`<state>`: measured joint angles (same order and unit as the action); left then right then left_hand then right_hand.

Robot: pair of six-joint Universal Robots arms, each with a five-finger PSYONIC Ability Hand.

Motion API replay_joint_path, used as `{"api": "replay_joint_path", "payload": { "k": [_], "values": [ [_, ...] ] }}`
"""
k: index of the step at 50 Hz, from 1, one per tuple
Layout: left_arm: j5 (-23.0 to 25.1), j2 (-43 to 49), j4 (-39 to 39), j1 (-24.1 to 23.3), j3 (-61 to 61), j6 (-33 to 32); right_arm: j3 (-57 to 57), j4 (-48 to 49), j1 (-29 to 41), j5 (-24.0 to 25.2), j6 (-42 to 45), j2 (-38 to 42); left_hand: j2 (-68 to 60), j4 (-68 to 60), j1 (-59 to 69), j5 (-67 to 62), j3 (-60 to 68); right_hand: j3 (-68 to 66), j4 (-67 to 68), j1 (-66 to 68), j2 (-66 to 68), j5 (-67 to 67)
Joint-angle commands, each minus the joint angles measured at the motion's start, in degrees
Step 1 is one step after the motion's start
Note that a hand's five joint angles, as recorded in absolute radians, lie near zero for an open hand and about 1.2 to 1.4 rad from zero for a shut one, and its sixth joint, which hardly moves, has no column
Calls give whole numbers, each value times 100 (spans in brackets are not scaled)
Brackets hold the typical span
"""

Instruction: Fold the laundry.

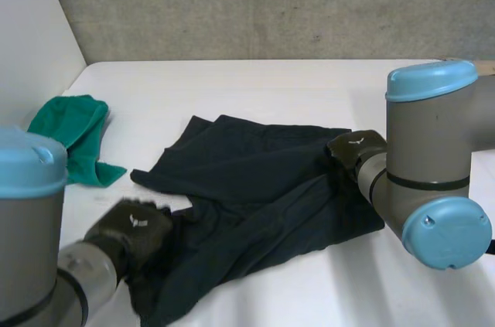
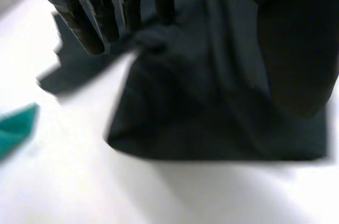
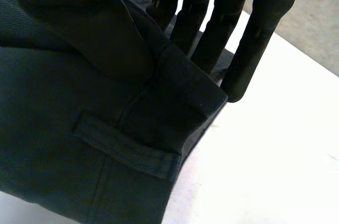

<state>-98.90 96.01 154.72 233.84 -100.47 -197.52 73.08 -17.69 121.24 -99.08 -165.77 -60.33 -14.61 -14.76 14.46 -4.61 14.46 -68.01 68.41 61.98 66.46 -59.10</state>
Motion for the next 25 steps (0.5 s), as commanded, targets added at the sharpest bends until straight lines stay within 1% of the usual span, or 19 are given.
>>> {"api": "replay_joint_path", "payload": {
  "k": [1,3,10,12,14,15,16,17,19,20,22,25],
  "values": [
    [-15,75,-179,-260,-157,451,-75,38,-65,-181,-122,21,-199,-185,215,-200,215,-1199,1159,1802,1354,-1090],
    [-24,172,-127,-356,-131,495,-92,12,-57,-199,-209,12,-182,-168,197,-183,197,-1199,1159,1802,1354,-1090],
    [-191,778,277,-427,54,557,-101,3,-65,-190,-473,-5,-216,-201,231,-216,231,-1199,1159,1802,1354,-1090],
    [-357,998,488,-515,177,548,-84,-32,-74,-181,-543,-5,-1169,-1155,1184,-1170,1184,-1199,1159,1802,1354,-1090],
    [-542,1121,655,-576,256,548,-66,-59,-83,-164,-587,-14,-2630,-2616,2645,-2631,2645,-1199,1159,1802,1354,-1090],
    [-786,1191,812,-620,317,522,-57,-111,-92,-146,-622,-49,-4820,-4805,4835,-4820,4835,-1199,1159,1802,1354,-1090],
    [-928,1227,884,-647,335,504,-40,-146,-92,-137,-640,-75,-6140,-6126,6156,-6141,6156,-1199,1159,1802,1354,-1090],
    [-1077,1253,963,-656,361,495,-5,-190,-109,-120,-640,-102,-6535,-6520,6550,-6535,6550,-1199,1159,1802,1354,-1090],
    [-1393,1245,1121,-673,388,408,100,-339,-153,-6,-562,-207,-6539,-6524,6554,-6539,6554,-1199,1159,1802,1354,-1090],
    [-1430,1219,1139,-682,371,355,145,-418,-171,55,-474,-251,-6539,-6524,6554,-6539,6554,-1199,1159,1802,1354,-1090],
    [-1387,1122,1104,-700,292,223,320,-681,-197,248,-107,-339,-6539,-6524,6554,-6539,6554,-1199,1159,1802,1354,-1090],
    [-1071,701,832,-717,-15,-181,943,-1165,-276,766,1122,-620,-6539,-6524,6554,-6539,6554,-1199,1159,1802,1354,-1090]
  ]
}}
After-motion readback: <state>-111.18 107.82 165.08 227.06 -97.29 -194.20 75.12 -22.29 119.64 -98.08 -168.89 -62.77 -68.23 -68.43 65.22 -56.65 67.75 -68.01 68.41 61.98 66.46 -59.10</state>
